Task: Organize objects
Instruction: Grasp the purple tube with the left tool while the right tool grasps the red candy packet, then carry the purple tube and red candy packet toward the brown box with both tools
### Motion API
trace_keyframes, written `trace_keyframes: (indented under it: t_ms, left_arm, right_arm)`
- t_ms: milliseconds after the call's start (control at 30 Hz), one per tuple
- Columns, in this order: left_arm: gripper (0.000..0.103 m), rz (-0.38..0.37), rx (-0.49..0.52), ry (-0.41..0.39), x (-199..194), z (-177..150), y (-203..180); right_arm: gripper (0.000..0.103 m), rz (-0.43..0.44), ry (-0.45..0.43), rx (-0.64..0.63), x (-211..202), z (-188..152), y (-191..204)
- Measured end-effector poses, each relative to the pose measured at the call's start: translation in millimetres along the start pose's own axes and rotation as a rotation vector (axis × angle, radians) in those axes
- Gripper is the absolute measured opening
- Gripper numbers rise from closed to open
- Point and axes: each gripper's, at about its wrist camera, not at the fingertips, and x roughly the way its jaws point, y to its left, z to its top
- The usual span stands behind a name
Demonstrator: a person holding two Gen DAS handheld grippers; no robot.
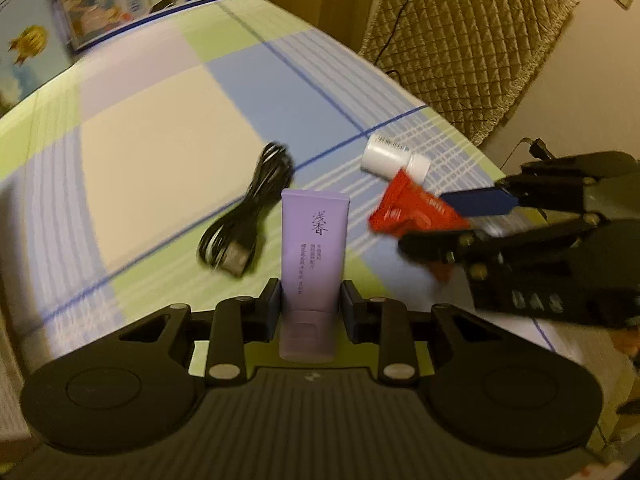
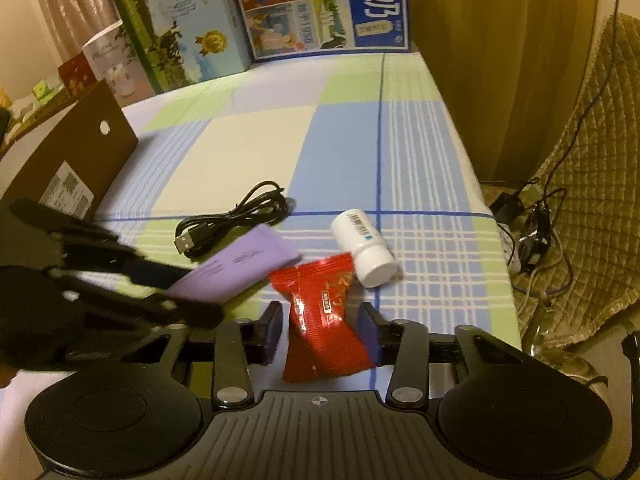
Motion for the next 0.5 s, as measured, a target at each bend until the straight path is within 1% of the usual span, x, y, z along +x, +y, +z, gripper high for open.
trace_keyframes:
  t_ms: [133,200,367,500]
  left_arm:
    - [0.026,0.035,-0.043,0.003,-13,-18,4]
    - [0.026,0.052,-0.091,0.004,-19,-29,8]
    - [0.026,0.114,-0.201,0.009,-39,-59,23]
    - [0.026,0.167,-0.286,0.022,-57,-86,37]
  right_arm:
    - [0.028,0.016,0.012,-0.034,-2,-5,8]
    - [0.027,0.036,0.025,-0.036,-5,-11,12]
    - [0.027,0.11,0.065,-0.047,-13,-26,29]
    - [0.027,0.162,0.092,-0.091,-17,-37,46]
